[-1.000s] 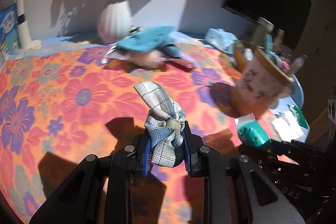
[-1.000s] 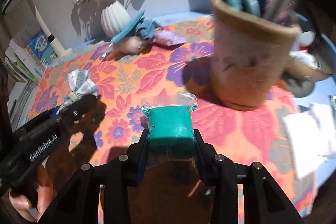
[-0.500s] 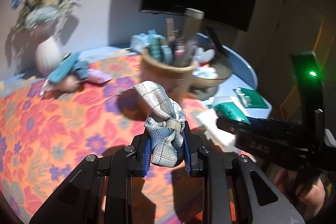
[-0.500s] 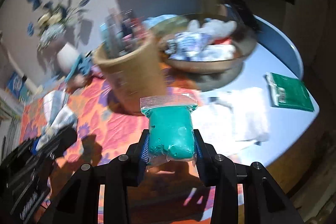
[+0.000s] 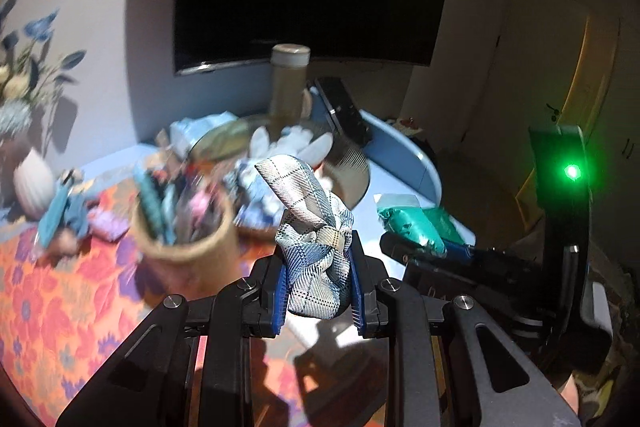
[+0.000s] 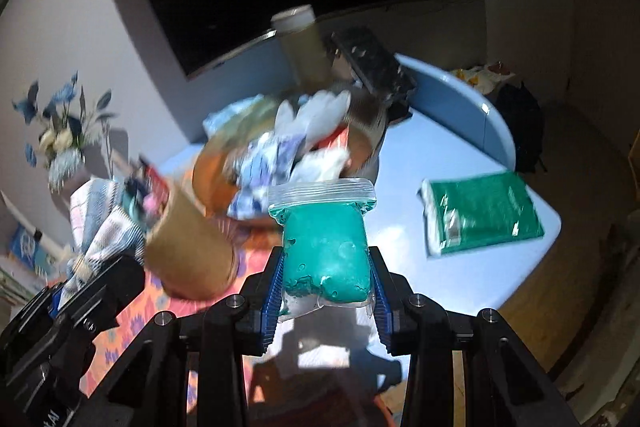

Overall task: Organize soft objects
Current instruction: 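Lift the bow and zip bag and carry them to the glass bowl, then open both grippers over the glass bowl to drop the items, then move both grippers back over the flowered cloth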

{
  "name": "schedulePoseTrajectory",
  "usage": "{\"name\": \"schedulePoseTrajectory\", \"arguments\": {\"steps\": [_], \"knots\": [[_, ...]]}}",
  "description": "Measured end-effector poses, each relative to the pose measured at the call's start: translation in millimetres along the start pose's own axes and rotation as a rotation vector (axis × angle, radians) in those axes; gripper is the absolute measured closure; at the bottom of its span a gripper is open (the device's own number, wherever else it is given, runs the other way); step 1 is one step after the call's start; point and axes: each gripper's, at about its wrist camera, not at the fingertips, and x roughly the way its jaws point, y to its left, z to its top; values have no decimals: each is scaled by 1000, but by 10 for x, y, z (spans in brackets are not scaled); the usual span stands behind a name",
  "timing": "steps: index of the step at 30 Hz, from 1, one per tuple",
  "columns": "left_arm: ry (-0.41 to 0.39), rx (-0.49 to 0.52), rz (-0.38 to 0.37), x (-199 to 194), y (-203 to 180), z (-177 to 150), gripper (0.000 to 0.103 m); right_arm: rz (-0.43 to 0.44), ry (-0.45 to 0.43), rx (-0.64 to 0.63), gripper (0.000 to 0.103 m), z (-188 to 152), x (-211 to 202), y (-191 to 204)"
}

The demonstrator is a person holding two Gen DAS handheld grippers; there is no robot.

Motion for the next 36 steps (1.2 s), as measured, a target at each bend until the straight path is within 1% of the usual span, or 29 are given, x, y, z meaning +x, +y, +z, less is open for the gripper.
{"name": "schedulePoseTrajectory", "arguments": {"steps": [4,9,13,16,19,21,23,25,26,27,29,32,36], "knots": [[-7,5,-4,169,-37,313,81,17,-47,19,65,237,-14,-47],[-7,15,24,363,-3,644,81,32,-96,32,65,587,53,-70],[-13,22,49,494,40,798,81,38,-99,25,65,772,206,-48],[8,15,48,647,100,890,81,46,-86,28,65,872,364,-31],[17,17,64,751,127,931,78,41,-72,27,65,948,521,-16],[22,33,89,821,130,957,67,41,-62,23,65,988,627,-9],[31,28,99,881,168,965,64,46,-49,25,61,1015,724,-18],[59,4,105,935,255,973,46,35,-34,36,32,1031,820,-61],[71,-21,99,943,324,974,23,32,-26,44,28,1029,862,-105],[53,-52,81,904,393,967,11,45,-21,57,26,1014,886,-160],[10,-77,68,805,452,960,11,66,-26,80,26,985,873,-235],[-17,-54,51,661,434,979,11,68,-33,78,26,948,812,-256],[-44,-31,54,485,383,977,11,77,-41,64,26,911,686,-193]]}}
